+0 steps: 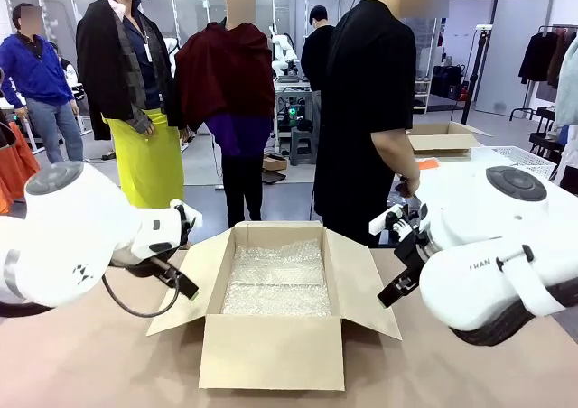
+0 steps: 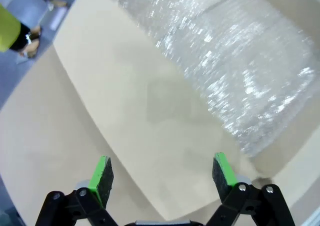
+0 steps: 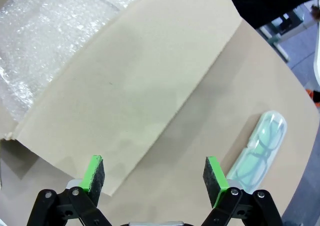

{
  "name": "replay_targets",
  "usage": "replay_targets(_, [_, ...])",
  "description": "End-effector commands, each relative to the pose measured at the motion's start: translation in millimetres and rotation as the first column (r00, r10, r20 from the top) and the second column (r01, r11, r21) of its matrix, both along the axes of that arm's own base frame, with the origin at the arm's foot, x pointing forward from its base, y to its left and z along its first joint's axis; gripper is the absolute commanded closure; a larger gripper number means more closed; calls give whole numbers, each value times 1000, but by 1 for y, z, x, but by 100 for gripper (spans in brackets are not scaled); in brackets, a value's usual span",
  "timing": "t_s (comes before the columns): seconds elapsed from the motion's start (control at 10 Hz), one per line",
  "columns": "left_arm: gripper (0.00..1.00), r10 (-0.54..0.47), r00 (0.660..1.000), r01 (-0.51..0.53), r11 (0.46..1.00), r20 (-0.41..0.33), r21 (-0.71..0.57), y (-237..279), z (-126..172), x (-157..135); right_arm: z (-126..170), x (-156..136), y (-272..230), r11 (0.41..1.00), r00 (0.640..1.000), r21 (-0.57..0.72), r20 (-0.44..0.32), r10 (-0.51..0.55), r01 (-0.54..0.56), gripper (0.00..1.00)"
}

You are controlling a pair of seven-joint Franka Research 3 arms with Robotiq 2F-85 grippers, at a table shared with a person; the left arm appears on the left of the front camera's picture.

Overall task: Pack the glasses set securely to prepare it for shipping.
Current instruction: Place the Glasses case inside the Package Box.

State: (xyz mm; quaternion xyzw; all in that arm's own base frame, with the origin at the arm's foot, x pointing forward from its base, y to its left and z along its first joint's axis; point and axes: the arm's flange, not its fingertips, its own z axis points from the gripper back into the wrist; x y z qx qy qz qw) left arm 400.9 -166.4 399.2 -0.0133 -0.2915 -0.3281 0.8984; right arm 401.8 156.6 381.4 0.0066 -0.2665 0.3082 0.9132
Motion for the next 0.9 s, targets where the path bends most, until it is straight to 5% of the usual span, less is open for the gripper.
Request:
replay_targets(0.0, [0, -181, 983, 181, 983, 12, -31, 0, 58, -20, 24, 10, -14, 993, 991, -23, -65, -114, 113, 0])
replay_targets(0.2, [0, -368, 930, 368, 927, 20, -73, 6, 105, -49, 50, 22, -40, 962, 958, -66, -103, -269, 263, 0])
replay_targets(0.4, [0, -584, 804, 595, 793, 112, -133, 16, 148, -85, 64, 35, -74, 912, 899, -73, -152, -411, 404, 0])
replay_targets(0.5, [0, -641, 751, 659, 741, 160, -129, 24, 163, -101, 65, 40, -82, 906, 890, -59, -171, -422, 419, 0])
replay_targets(0.8, [0, -651, 698, 712, 676, 298, -191, 61, 192, -137, 36, 92, -101, 876, 839, -66, -262, -477, 478, 0])
